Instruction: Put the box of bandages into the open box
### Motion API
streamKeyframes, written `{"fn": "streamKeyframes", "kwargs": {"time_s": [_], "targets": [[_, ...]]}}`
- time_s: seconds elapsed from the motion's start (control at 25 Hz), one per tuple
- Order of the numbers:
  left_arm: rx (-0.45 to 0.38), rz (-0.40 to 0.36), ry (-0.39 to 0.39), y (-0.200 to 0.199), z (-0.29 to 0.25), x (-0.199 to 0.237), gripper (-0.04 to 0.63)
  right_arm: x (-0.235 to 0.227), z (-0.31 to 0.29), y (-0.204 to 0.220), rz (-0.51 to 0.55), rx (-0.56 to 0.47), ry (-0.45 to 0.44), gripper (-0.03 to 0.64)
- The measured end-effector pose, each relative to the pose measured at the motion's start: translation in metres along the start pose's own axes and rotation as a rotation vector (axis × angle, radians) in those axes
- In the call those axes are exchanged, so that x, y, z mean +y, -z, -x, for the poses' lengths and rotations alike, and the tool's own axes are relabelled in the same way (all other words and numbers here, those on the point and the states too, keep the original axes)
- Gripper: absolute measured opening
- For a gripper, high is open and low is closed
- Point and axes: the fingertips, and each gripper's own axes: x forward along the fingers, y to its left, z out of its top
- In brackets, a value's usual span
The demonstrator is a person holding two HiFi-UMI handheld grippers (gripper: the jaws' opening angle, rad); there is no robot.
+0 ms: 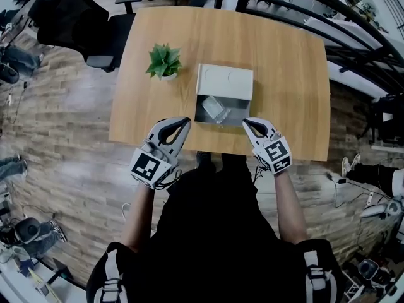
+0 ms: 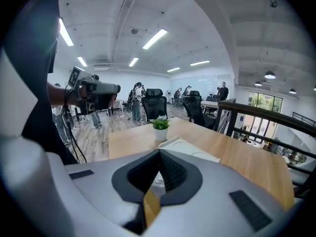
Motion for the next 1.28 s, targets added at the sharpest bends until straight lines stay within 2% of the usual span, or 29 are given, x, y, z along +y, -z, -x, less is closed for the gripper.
{"fn": "streamKeyframes", "kwargs": {"time_s": [0.28,0.48,1.04,1.28], "targets": [[0.006,-0.006,0.002,0.001,0.001,-0.001,0.023,0.006,0.024,-0.042,0.033,-0.109,-0.005,0.025],[0.029,-0.016,0.014,0.002,-0.002,-0.002,0.023,0.009,0.031,-0.059,0.047,-0.149,-0.008,0.025],[0.023,-0.015,0.021,0.003,-0.003,0.002,0.023,0.01,0.027,-0.067,0.072,-0.159,-0.001,0.025],[0.019,-0.006,0.015,0.005,-0.002,0.002,0.023,0.016,0.024,-0.072,0.136,-0.146,-0.009,0.025]]}}
